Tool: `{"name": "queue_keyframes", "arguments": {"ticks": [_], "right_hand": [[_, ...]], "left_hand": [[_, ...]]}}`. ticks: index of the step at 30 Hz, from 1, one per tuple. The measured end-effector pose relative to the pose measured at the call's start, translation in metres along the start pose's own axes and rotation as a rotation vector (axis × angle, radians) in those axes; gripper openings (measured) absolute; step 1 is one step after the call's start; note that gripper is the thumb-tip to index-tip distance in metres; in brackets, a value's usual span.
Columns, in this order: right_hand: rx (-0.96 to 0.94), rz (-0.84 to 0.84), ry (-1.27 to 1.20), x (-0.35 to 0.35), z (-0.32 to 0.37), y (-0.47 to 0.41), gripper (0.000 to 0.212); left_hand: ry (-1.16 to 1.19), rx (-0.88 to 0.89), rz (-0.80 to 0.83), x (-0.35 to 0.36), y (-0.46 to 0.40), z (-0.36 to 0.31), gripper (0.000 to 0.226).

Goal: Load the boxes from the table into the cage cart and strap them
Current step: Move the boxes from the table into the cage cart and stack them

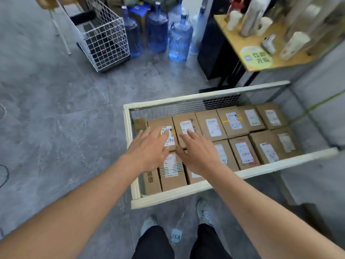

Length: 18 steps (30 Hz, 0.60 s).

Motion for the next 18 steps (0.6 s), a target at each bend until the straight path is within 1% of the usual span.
{"name": "queue_keyframes", "arguments": {"ticks": [4,9,14,18], "right_hand": [[0.098,-0.109,0.003,-0.065,0.005,0.022,0.056],[0.192,-0.200,0.022,-0.139,-0.002,0.053,0.054],[0.278,-0.280,0.036,-0.203,-0.030,0.081,0.052],[0.348,-0.329,0.043,-0.252,-0.066,0.105,0.052]], "left_hand": [[-0.011,0.132,-0.058,-0.062,-0.002,-0.021,0.063],[-0.024,0.282,-0.112,-0.128,-0.009,-0.061,0.061],[-0.041,0.413,-0.145,-0.182,-0.021,-0.117,0.051],[-0.055,0.514,-0.184,-0.216,-0.034,-0.176,0.054]]}}
Point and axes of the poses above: each hand's wrist, its own y-axis away from the middle knuckle, its own x-axis out of the palm, z = x × y, the point moved 5 cm from there along -y, towards the middle knuckle, and after that the axes turned 12 degrees about -z, right-handed, at the moved point
